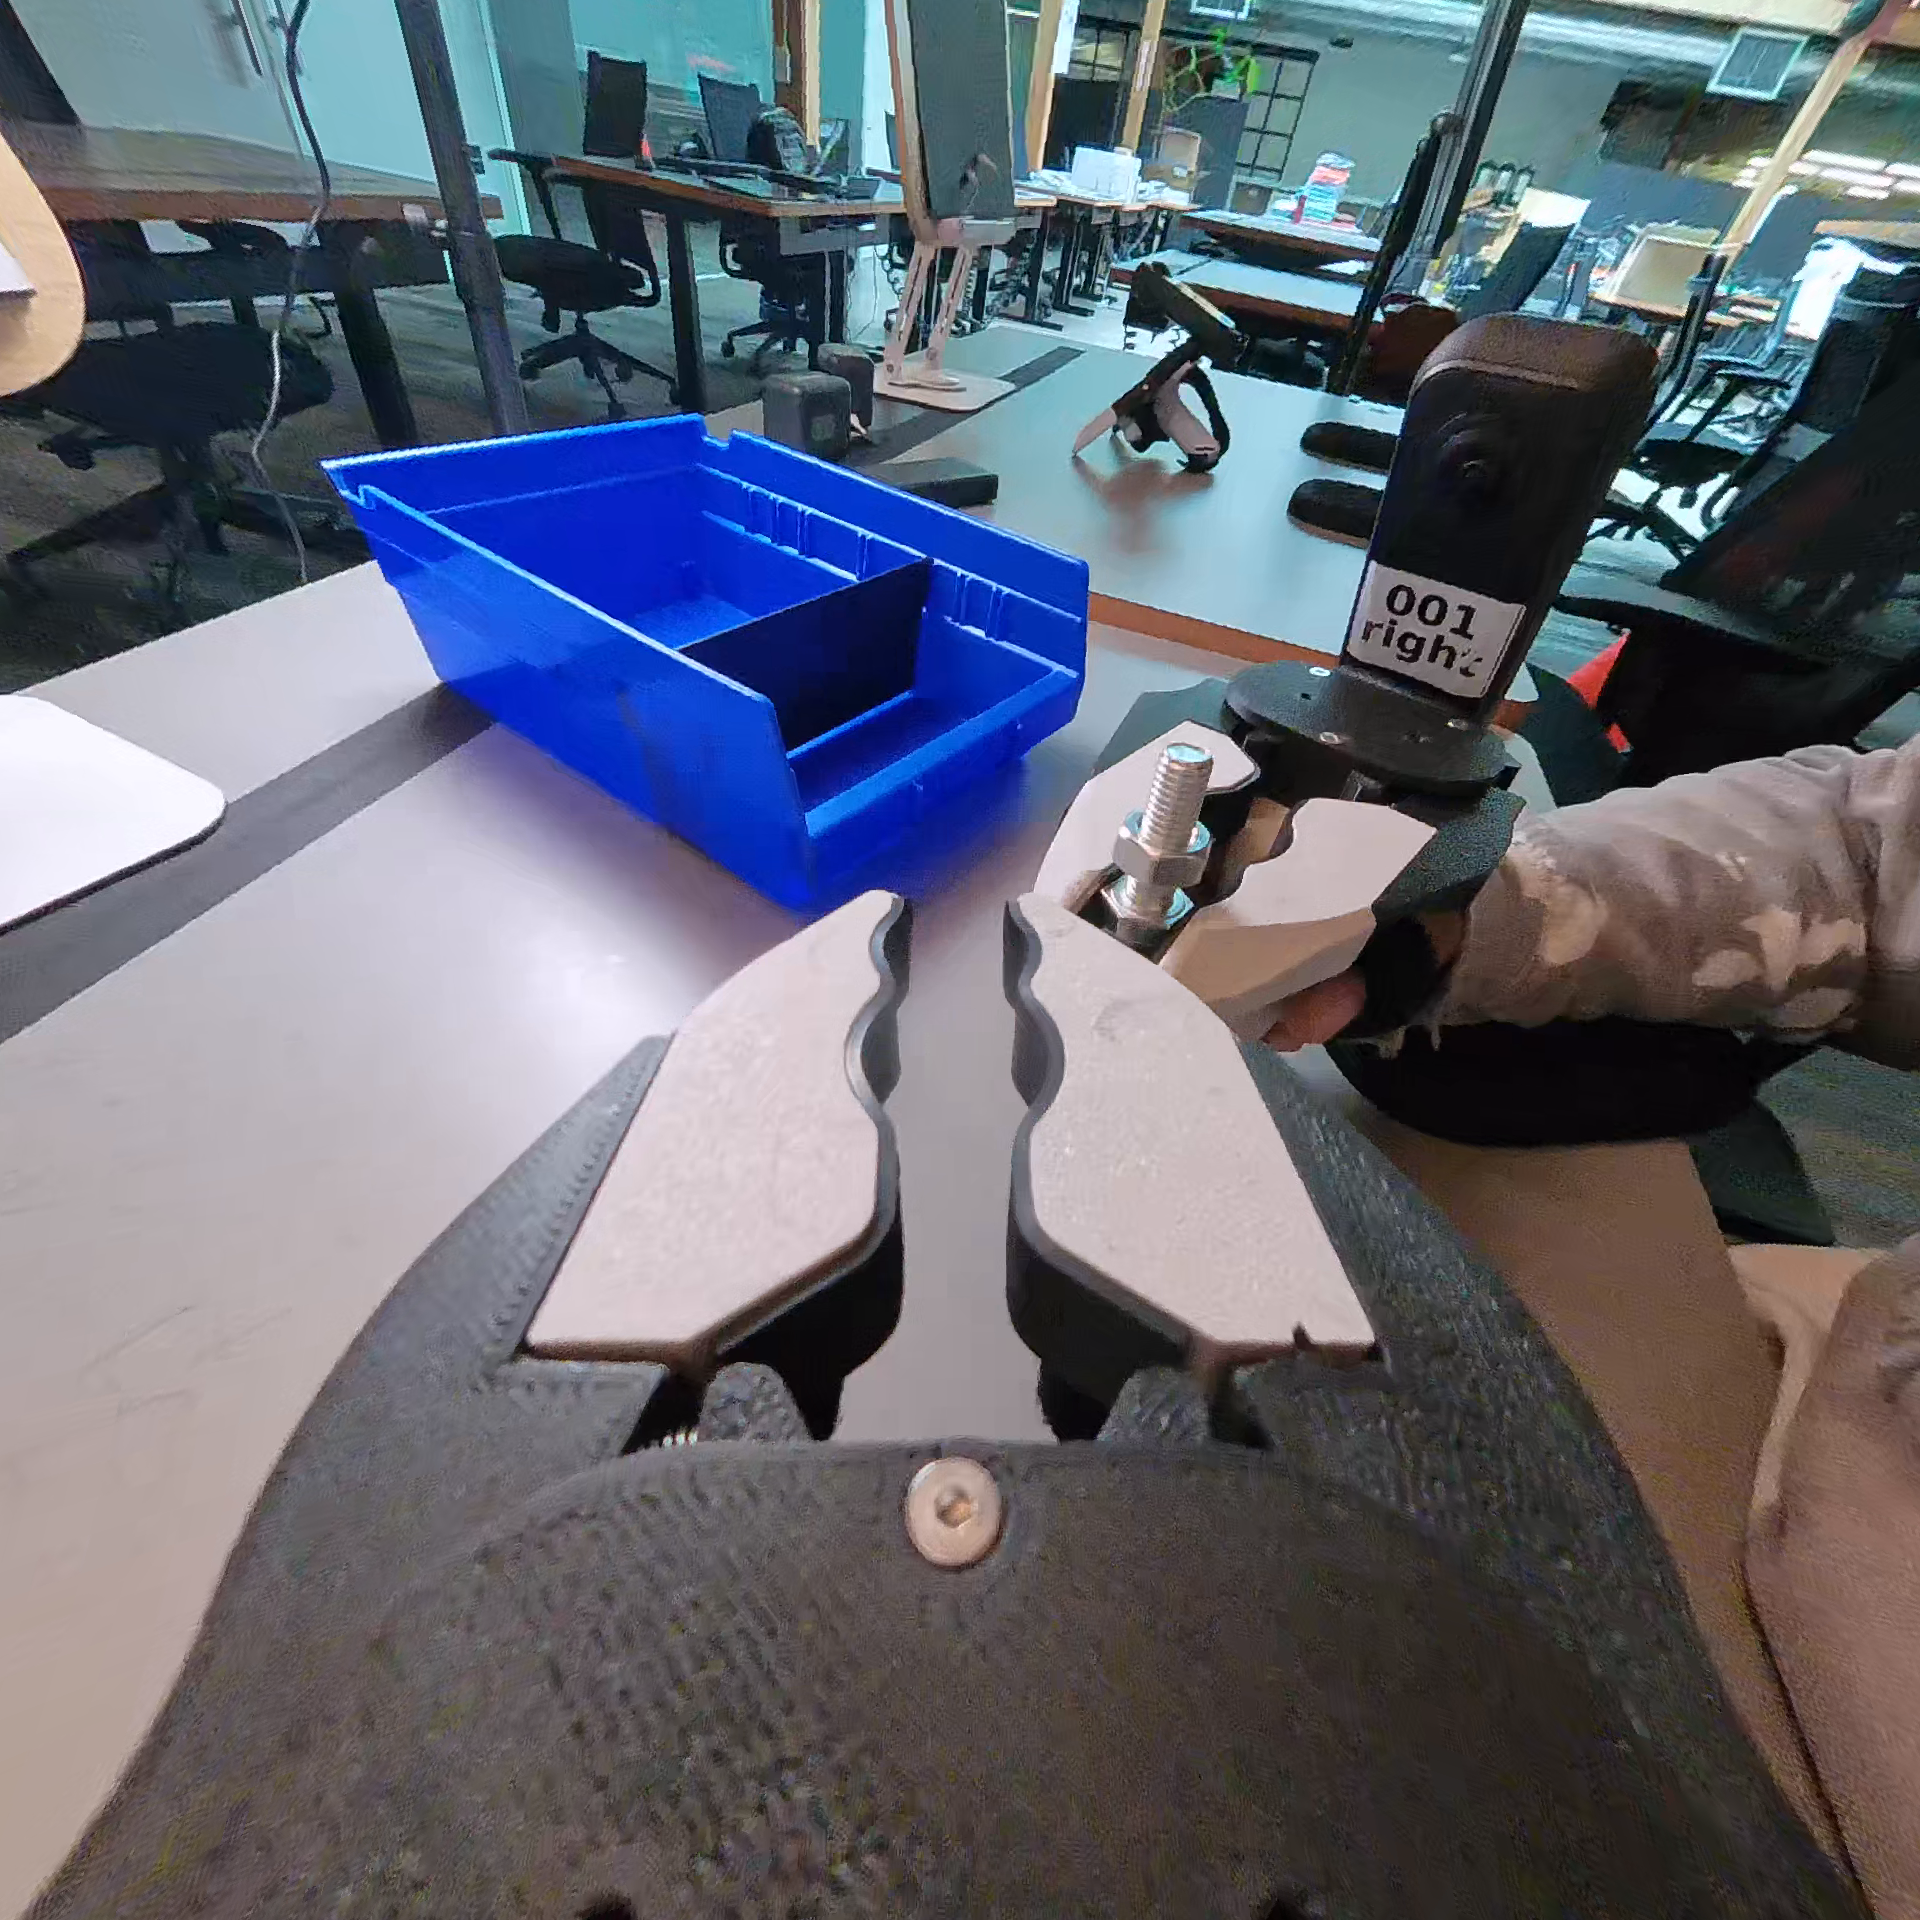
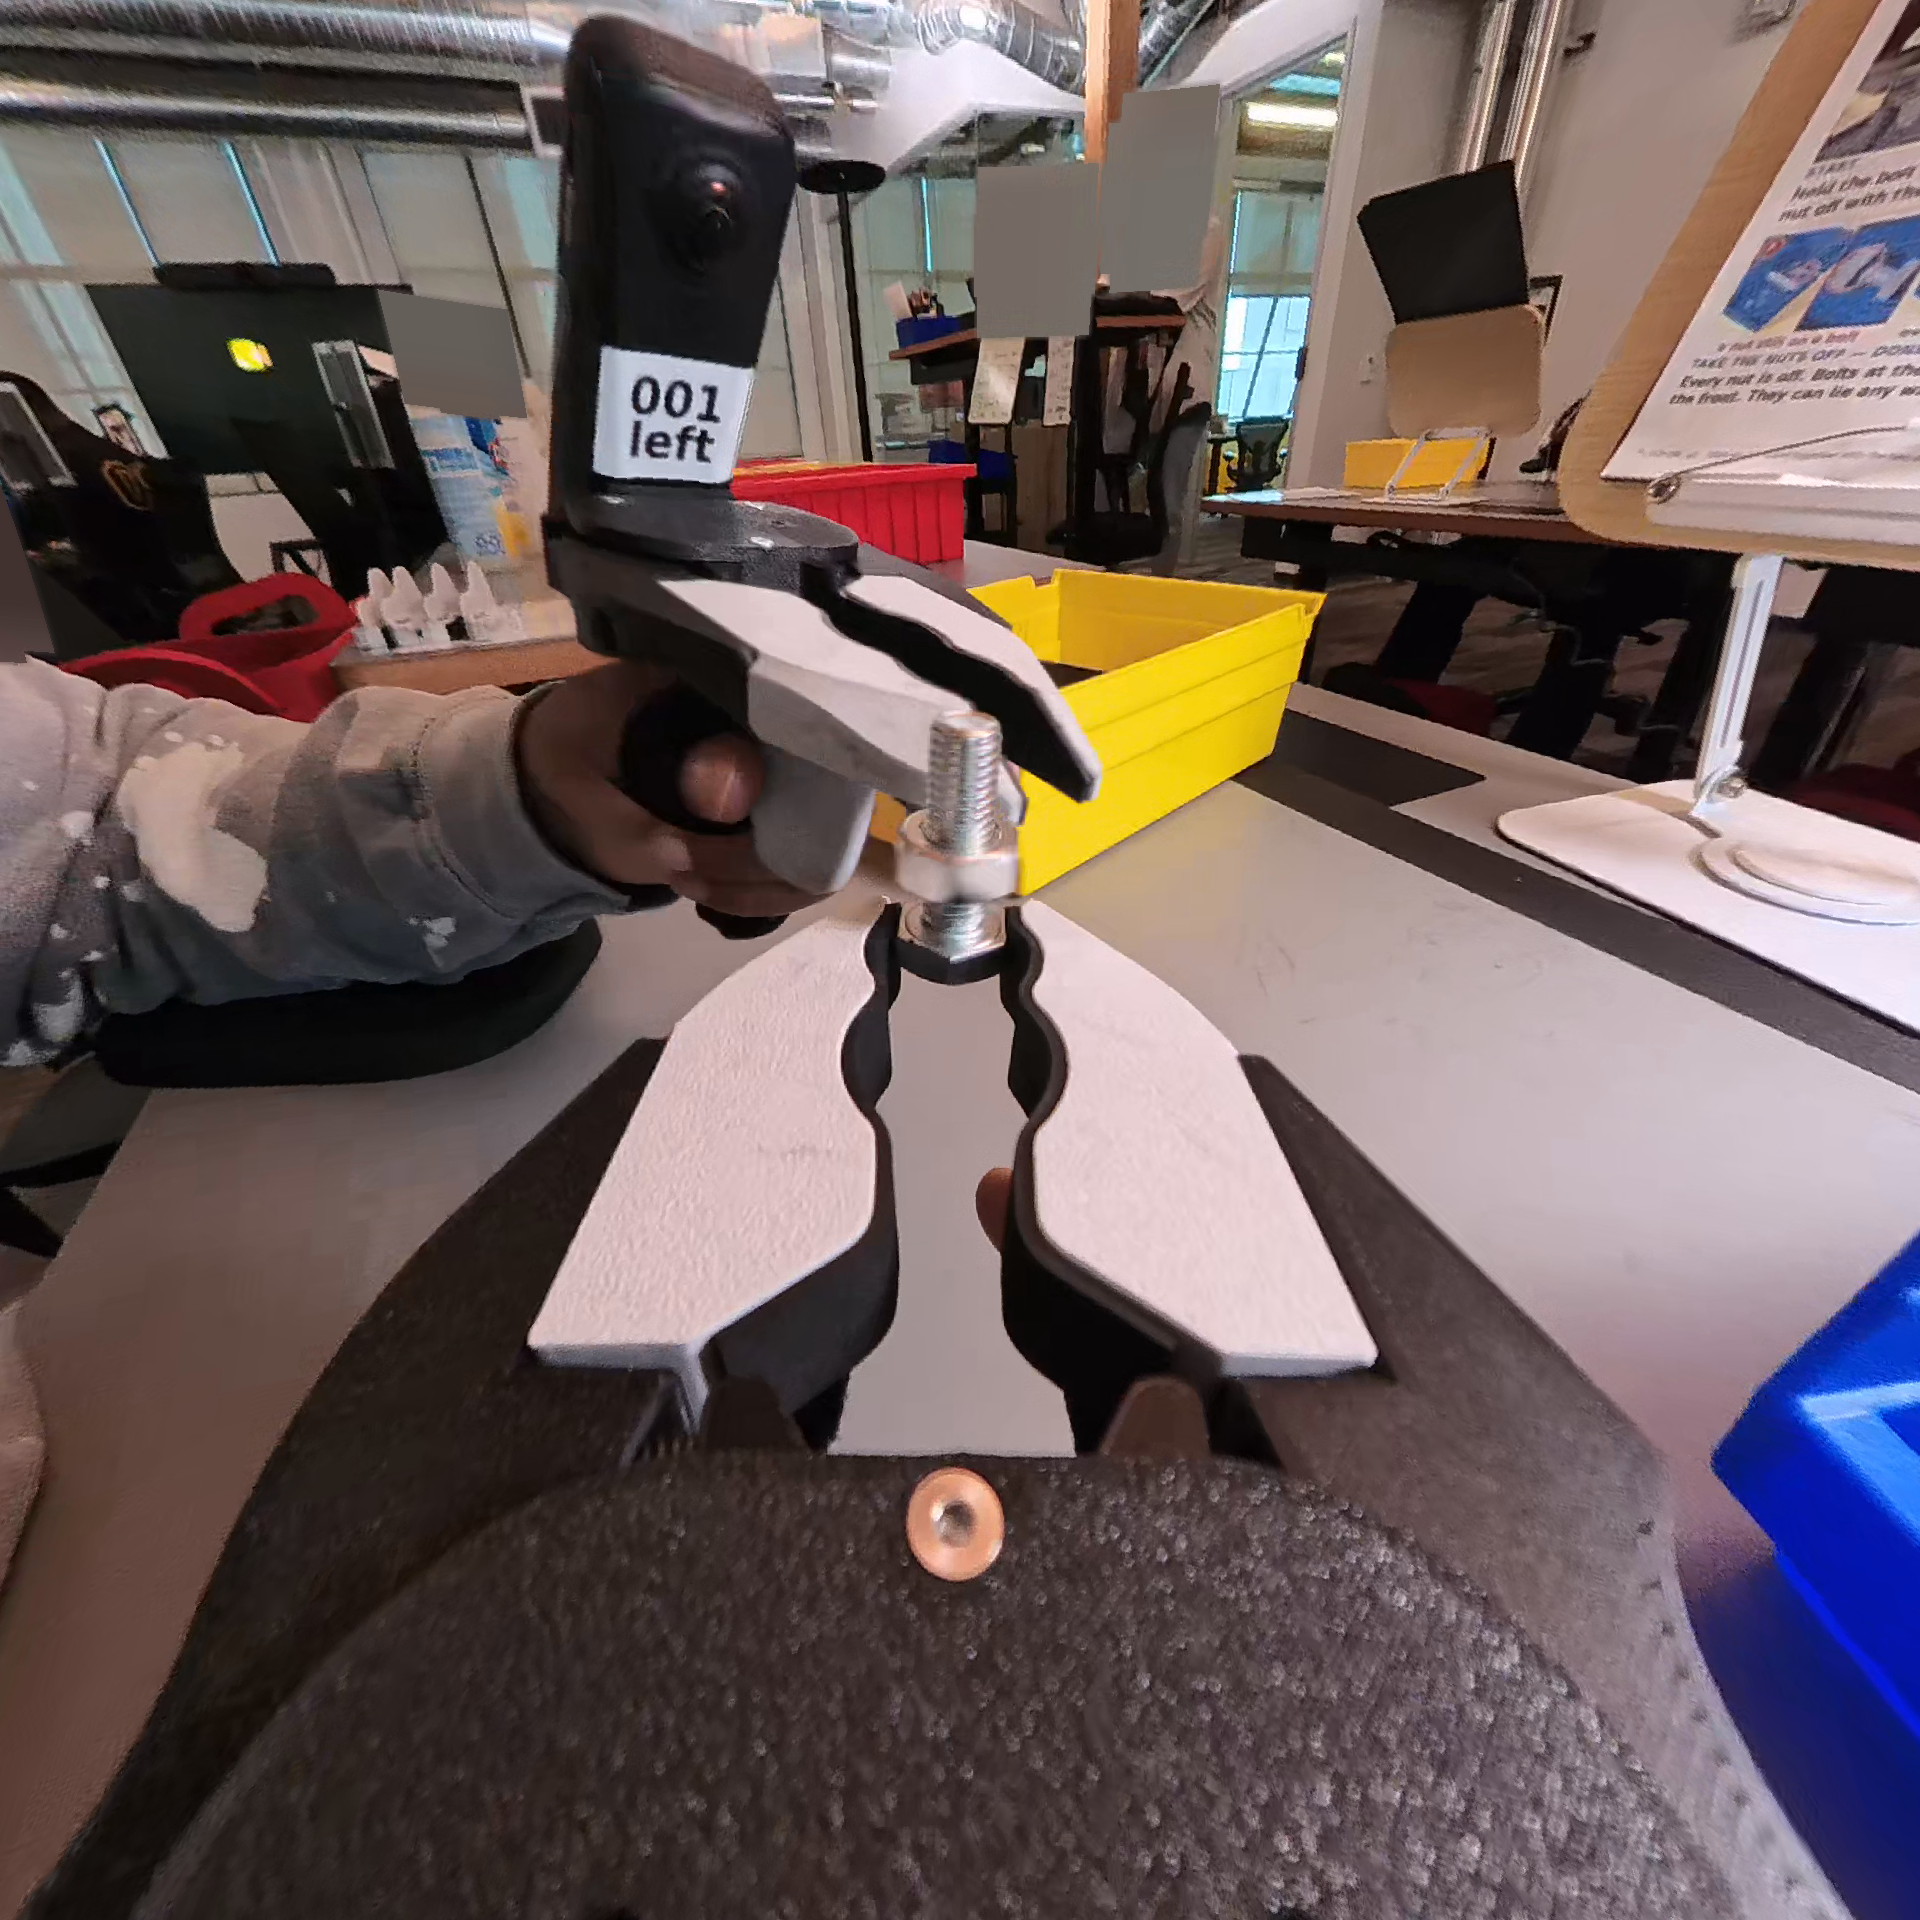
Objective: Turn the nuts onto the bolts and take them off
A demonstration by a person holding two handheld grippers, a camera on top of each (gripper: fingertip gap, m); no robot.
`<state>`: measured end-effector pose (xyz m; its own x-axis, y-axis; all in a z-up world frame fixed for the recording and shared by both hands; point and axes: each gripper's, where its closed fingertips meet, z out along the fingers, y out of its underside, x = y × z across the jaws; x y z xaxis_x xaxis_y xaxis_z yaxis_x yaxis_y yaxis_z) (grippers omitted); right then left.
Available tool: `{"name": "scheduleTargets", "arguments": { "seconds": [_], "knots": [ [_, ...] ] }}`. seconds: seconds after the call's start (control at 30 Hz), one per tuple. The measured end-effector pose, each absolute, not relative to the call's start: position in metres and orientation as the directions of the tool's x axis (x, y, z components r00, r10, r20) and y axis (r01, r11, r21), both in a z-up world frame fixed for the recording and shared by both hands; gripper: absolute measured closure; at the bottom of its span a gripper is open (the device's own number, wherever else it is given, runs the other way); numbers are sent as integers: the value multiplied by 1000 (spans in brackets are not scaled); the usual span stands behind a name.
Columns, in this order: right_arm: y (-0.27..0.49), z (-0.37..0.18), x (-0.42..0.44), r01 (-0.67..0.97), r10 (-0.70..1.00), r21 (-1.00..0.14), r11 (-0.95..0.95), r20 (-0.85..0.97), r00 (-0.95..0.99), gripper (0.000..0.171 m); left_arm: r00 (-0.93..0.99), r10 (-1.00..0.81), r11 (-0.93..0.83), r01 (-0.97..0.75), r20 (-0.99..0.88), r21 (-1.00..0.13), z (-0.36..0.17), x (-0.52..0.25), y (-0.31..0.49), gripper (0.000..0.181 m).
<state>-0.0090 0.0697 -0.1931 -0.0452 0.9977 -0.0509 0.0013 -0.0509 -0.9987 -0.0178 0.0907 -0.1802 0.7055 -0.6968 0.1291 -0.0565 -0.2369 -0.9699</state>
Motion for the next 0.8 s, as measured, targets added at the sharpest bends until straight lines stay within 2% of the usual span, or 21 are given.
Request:
{"name": "scheduleTargets", "arguments": {
  "seconds": [0.23,0.3,0.33,0.37,0.67,0.7,0.77,0.8],
  "knots": [
    [69,-200,-13,39,999,-998,-41,-42,-33,153,599,-784,-229,-32,165,-973,-175,6,75,142],
    [68,-199,-13,37,999,-999,-40,-41,-33,153,619,-772,-225,-56,143,-973,-179,3,78,146],
    [70,-198,-12,31,999,-999,-44,-45,-26,153,647,-747,-241,-51,152,-969,-179,-2,82,160],
    [69,-196,-10,12,998,-999,-51,-51,-44,153,694,-709,-237,-64,127,-970,-182,-11,89,165],
    [70,-199,-12,42,999,-998,-45,-47,-28,153,601,-781,-229,-19,172,-973,-175,3,76,146],
    [69,-199,-13,40,999,-998,-44,-45,-31,153,619,-769,-235,-43,158,-971,-179,2,78,147],
    [68,-198,-12,29,998,-999,-44,-45,-41,153,708,-699,-230,-88,101,-969,-185,-13,90,165],
    [68,-196,-11,20,998,-999,-49,-49,-43,153,724,-685,-227,-103,84,-968,-187,-18,92,166]
  ]
}}
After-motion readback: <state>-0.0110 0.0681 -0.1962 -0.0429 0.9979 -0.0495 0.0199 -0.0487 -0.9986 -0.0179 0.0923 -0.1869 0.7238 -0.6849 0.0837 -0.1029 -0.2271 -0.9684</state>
